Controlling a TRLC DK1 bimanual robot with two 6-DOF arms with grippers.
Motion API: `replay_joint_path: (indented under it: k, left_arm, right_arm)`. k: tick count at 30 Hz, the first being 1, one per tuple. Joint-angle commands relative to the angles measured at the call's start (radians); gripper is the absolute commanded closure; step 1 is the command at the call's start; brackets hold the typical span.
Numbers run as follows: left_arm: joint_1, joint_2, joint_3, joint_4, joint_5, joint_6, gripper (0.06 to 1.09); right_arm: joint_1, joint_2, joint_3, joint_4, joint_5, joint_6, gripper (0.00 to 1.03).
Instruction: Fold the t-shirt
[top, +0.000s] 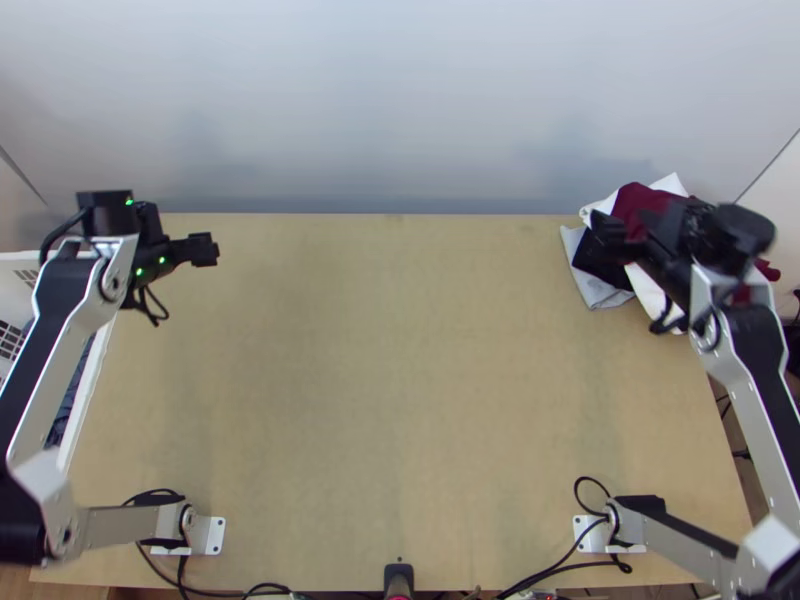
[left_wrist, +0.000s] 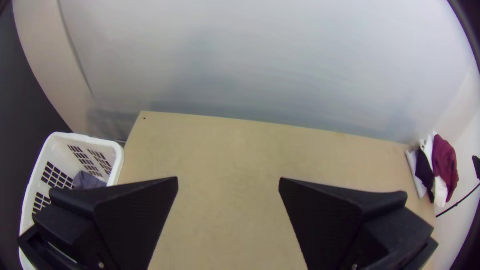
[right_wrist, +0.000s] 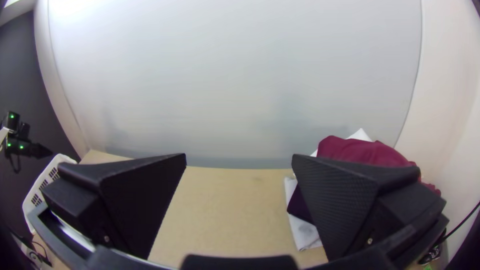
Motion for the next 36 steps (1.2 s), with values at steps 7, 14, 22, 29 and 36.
replay_joint_path:
  k: [7, 14, 22, 29, 36]
  left_arm:
    - [-0.004, 0.213, 0.188, -0.041, -0.020, 0.003, 0.11]
    - [-0.033, 0.212, 0.210, -0.043, -0.018, -0.011, 0.11]
    - [0.010, 0.192, 0.182, -0.084, -0.022, -0.005, 0.11]
    - [0.236, 0.156, 0.040, -0.058, -0.018, 0.080, 0.11]
    - [0.461, 0.121, -0.103, 0.137, -0.018, 0.210, 0.11]
  right_arm:
    - [0.113, 0.241, 0.126, -0.187, -0.052, -0.040, 0.05]
    - [0.116, 0.261, 0.190, -0.254, -0.100, -0.049, 0.05]
    - [0.158, 0.272, 0.241, -0.294, -0.161, -0.041, 0.05]
    - [0.283, 0.265, 0.278, -0.386, -0.212, -0.025, 0.05]
    - [0.360, 0.272, 0.305, -0.345, -0.210, 0.031, 0.05]
